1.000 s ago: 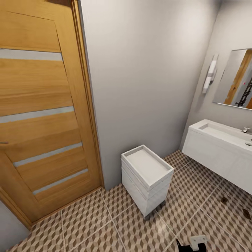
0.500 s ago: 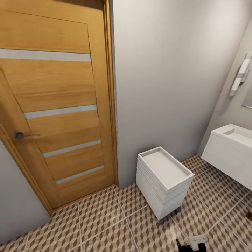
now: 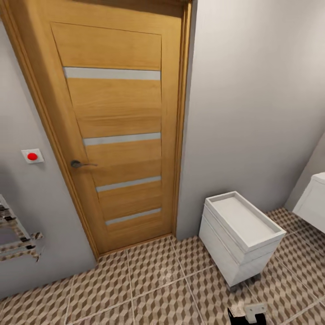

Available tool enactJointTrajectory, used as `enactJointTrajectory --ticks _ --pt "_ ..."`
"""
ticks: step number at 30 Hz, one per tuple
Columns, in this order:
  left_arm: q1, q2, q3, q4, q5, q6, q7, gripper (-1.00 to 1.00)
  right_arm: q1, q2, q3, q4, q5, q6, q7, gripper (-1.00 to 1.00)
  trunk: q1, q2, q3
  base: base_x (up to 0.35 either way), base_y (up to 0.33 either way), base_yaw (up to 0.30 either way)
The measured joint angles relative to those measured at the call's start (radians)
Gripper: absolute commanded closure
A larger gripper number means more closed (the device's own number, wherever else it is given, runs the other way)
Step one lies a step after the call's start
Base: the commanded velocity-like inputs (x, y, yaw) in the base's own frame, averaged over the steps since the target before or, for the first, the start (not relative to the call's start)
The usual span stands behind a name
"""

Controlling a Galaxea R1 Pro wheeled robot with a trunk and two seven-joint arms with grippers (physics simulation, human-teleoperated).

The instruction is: Take the four mousetraps from the cabinet in the bathroom and place them on the bathroom floor. Make sure all four end up on the same floor surface, and ensure that at least two of them are either under or directly next to the same bathroom sink.

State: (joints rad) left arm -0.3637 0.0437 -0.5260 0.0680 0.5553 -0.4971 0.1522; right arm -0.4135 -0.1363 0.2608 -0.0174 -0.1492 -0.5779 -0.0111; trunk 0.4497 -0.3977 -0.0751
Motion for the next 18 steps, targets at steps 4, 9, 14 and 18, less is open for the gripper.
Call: enactJointTrajectory --ticks 4,9,14,18 --pt "0.000 0.000 0.000 0.000 0.000 0.000 0.000 -1.00 0.000 0.000 0.000 0.000 0.000 0.000 0.000 -1.00 0.000 0.000 0.000 -0.147 0.271 0.271" --pt "0.000 0.000 0.000 0.000 0.000 0.000 0.000 -1.00 0.000 0.000 0.000 0.000 0.000 0.000 0.000 -1.00 0.000 0.000 0.000 -0.121 0.175 0.270" --pt "0.000 0.000 0.000 0.000 0.000 0.001 0.000 -1.00 0.000 0.000 0.000 0.000 0.000 -0.001 0.000 -1.00 0.000 0.000 0.000 -0.044 0.055 0.270" --pt "0.000 0.000 0.000 0.000 -0.001 0.001 0.000 -1.00 0.000 0.000 0.000 0.000 0.000 -0.001 0.000 -1.00 0.000 0.000 0.000 -0.015 0.018 0.271"
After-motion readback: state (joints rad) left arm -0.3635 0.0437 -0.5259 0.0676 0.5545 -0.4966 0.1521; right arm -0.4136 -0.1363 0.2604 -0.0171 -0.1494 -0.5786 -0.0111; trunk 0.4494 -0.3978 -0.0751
